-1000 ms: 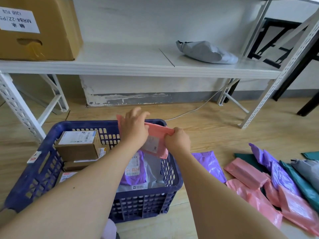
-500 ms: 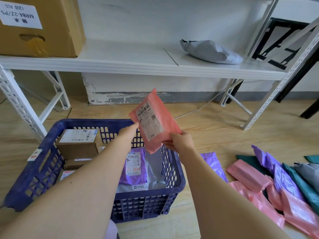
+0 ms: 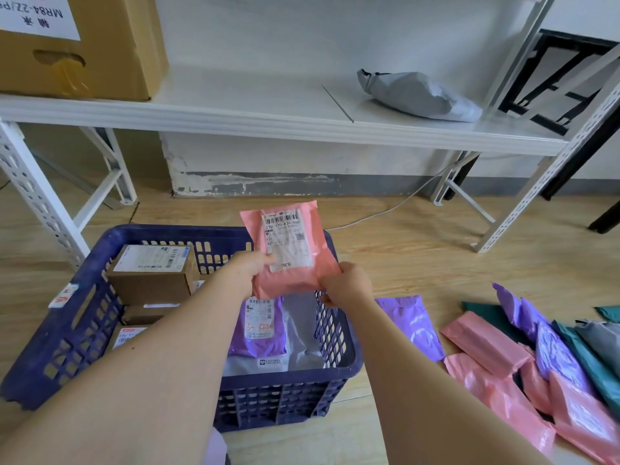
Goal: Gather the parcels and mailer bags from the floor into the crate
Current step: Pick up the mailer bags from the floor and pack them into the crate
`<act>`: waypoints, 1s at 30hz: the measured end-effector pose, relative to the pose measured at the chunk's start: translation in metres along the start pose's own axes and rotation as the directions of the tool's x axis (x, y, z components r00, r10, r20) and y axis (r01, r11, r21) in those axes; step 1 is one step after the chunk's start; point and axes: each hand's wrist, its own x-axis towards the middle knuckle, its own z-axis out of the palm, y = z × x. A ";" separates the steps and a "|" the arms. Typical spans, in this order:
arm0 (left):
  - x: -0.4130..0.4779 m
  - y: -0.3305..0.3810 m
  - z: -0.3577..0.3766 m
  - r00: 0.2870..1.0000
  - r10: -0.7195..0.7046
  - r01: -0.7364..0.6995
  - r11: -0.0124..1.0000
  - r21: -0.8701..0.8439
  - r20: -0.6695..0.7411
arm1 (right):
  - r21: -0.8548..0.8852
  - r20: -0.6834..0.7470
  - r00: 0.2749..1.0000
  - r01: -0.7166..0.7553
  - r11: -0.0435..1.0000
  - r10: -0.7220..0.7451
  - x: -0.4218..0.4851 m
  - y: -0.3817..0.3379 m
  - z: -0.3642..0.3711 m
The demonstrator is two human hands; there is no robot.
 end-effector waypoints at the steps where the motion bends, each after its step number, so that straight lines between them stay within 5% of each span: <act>1: 0.003 -0.001 0.000 1.000 0.002 -0.001 1.000 0.024 -0.007 | -0.021 -0.010 1.000 -0.007 1.000 0.007 0.002 0.001 0.002; 6: 0.028 -0.014 0.001 0.997 0.009 0.001 0.992 0.125 -0.079 | -0.075 -0.014 0.999 -0.046 0.996 0.045 0.011 0.004 0.016; 11: 0.056 -0.039 0.012 0.986 -0.041 0.091 0.945 0.313 -0.163 | -0.371 -0.021 0.991 -0.130 0.920 0.132 0.025 0.013 0.032; 16: 0.081 -0.068 0.026 0.979 -0.024 0.096 0.931 0.353 -0.203 | -0.485 -0.040 0.983 -0.176 0.857 0.180 0.042 0.023 0.050; 30: 0.143 -0.122 0.041 0.990 -0.008 0.079 0.861 0.502 -0.142 | -0.865 0.210 0.977 0.169 0.473 0.034 0.094 0.057 0.083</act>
